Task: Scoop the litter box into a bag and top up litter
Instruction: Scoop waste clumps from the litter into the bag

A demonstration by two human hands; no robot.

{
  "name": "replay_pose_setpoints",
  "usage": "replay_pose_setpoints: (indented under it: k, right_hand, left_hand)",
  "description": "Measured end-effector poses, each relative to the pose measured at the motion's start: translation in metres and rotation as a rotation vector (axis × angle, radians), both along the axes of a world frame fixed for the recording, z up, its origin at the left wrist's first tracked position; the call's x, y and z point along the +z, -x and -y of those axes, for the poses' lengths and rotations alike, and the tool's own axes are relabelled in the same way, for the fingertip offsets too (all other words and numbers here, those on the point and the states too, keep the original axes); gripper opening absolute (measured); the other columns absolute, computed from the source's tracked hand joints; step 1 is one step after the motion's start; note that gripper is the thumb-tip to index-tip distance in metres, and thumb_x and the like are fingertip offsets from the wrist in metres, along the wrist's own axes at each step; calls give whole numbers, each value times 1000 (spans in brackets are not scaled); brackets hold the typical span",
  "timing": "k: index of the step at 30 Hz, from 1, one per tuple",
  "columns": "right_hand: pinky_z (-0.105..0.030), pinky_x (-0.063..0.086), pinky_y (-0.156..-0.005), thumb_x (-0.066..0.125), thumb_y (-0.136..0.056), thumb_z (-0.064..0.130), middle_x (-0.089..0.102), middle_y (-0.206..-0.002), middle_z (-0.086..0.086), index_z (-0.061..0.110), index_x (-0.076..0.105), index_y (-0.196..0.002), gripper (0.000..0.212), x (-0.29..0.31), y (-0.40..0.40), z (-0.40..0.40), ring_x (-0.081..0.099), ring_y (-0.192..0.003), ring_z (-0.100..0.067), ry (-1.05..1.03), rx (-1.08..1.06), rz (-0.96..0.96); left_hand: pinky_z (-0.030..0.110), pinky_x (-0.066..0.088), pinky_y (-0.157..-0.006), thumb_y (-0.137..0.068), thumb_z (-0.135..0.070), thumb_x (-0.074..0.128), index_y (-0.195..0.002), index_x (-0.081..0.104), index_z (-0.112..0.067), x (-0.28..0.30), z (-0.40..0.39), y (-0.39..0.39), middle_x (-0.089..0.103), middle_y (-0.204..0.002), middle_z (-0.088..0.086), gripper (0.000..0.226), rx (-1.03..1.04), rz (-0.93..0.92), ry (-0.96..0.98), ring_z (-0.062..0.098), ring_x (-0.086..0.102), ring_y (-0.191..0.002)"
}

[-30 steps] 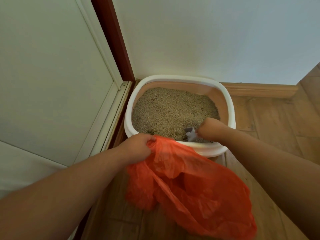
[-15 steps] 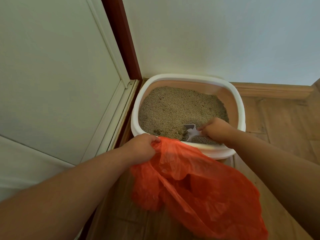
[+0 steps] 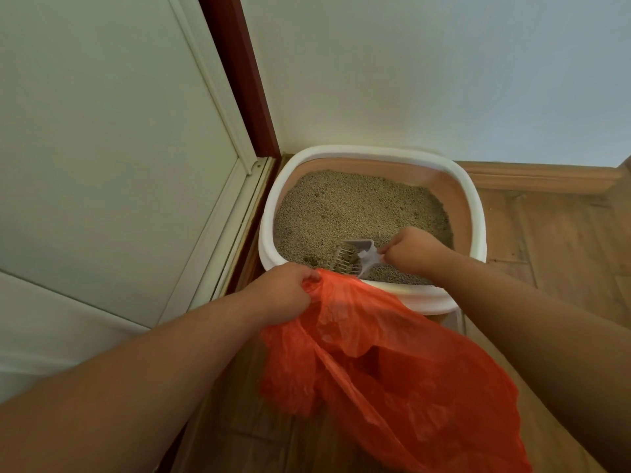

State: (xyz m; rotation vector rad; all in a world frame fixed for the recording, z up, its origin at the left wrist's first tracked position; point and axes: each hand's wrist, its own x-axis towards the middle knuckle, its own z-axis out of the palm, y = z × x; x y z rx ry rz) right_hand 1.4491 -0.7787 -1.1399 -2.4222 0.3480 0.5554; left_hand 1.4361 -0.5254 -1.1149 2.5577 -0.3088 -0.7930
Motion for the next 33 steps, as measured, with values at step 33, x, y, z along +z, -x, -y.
replay_pose_setpoints:
  k: [33]
  right_hand:
    - [-21, 28, -41, 59, -93, 1, 54, -57, -2, 12, 77, -107, 25, -23, -13, -57, 34, -43, -12, -513, -276, 23]
  left_hand:
    - [23, 47, -98, -84, -11, 58, -139, 61, -33, 4, -30, -1, 63, -137, -7, 59, -13, 2, -8, 12, 60, -121]
